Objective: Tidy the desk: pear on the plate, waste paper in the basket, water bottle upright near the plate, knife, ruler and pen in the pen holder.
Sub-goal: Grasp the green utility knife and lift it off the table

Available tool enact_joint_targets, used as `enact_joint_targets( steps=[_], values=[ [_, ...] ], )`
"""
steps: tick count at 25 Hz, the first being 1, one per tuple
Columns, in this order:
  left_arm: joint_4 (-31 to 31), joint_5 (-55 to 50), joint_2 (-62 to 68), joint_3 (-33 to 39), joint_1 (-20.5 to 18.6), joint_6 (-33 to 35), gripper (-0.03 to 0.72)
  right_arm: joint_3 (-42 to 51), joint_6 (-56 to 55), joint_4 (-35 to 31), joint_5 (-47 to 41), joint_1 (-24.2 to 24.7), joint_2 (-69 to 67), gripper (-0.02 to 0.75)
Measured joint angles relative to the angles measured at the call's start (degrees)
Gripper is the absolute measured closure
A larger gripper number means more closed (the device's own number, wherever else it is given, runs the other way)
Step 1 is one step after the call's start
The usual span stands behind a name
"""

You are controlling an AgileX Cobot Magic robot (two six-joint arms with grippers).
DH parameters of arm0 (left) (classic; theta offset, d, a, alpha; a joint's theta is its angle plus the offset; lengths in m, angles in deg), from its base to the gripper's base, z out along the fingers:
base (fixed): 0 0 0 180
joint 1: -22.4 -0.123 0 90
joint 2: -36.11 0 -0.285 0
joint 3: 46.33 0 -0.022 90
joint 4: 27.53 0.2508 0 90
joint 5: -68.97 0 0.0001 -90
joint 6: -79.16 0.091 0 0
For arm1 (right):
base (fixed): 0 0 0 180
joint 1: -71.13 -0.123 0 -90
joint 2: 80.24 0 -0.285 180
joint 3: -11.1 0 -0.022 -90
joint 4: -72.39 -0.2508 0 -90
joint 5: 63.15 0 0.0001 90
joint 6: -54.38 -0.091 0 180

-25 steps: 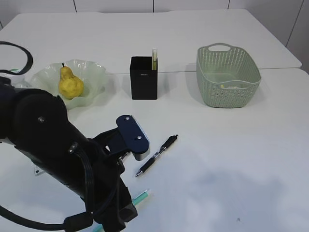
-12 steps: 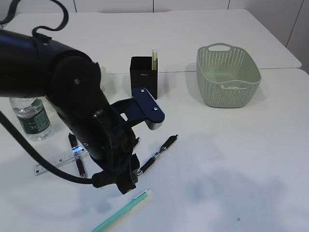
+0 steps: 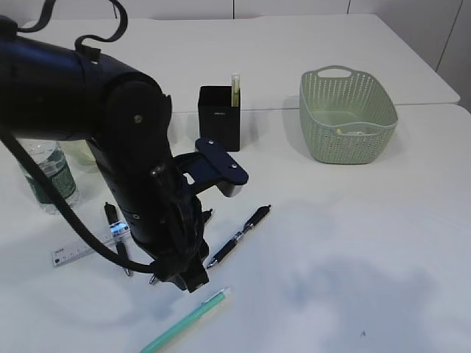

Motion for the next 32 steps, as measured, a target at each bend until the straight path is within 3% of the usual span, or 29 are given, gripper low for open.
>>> enact_joint_targets(
  steps=[10, 23, 32],
  values=[
    [-0.46, -6.90, 2.82, -3.30, 0.00, -13.14, 0.323, 0.00, -0.14, -0.36, 0.00, 0.00, 0.00, 0.437],
    [-2.32, -2.75, 2.82, -3.30, 0.23, -12.63, 0.321, 0.00, -0.40, -0.49, -0.04, 0.00, 0.00, 0.437],
    [-0.12, -0.81, 5.24, -3.30, 4.67, -11.47, 0.321, 0.00, -0.40, -0.76, -0.04, 0.37, 0.00, 0.437]
  ],
)
